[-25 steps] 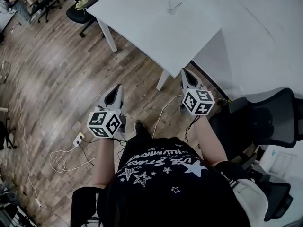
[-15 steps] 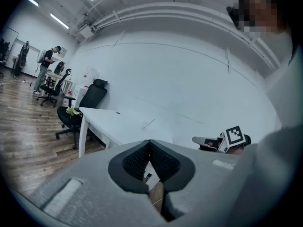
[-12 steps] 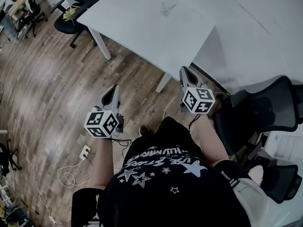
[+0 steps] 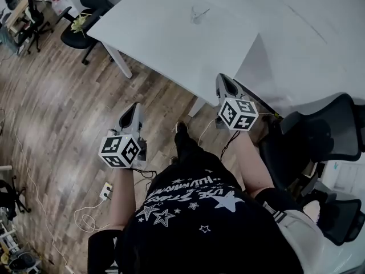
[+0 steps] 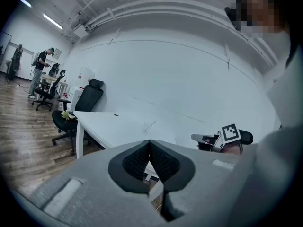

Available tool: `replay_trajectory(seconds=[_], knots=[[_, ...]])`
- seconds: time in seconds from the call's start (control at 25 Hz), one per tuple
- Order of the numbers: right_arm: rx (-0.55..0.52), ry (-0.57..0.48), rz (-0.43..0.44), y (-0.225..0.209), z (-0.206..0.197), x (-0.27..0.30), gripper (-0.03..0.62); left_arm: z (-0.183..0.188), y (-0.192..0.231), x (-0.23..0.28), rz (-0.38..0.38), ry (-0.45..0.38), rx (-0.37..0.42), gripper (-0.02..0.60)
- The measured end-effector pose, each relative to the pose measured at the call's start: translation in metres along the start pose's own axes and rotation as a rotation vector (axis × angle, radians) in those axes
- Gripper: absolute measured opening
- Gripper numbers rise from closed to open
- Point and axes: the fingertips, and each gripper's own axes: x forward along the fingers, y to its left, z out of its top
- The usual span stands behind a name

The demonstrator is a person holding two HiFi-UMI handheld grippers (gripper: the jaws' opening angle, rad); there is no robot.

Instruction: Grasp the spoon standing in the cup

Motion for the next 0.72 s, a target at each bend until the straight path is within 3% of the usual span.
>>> replay_trajectory(seconds=[0.72], knots=[[0.038,-0.024,-0.026,-0.063,0.056,0.166,0.009,0.063,0.043,0.154,-0.005,0.014,0.030,0.008]])
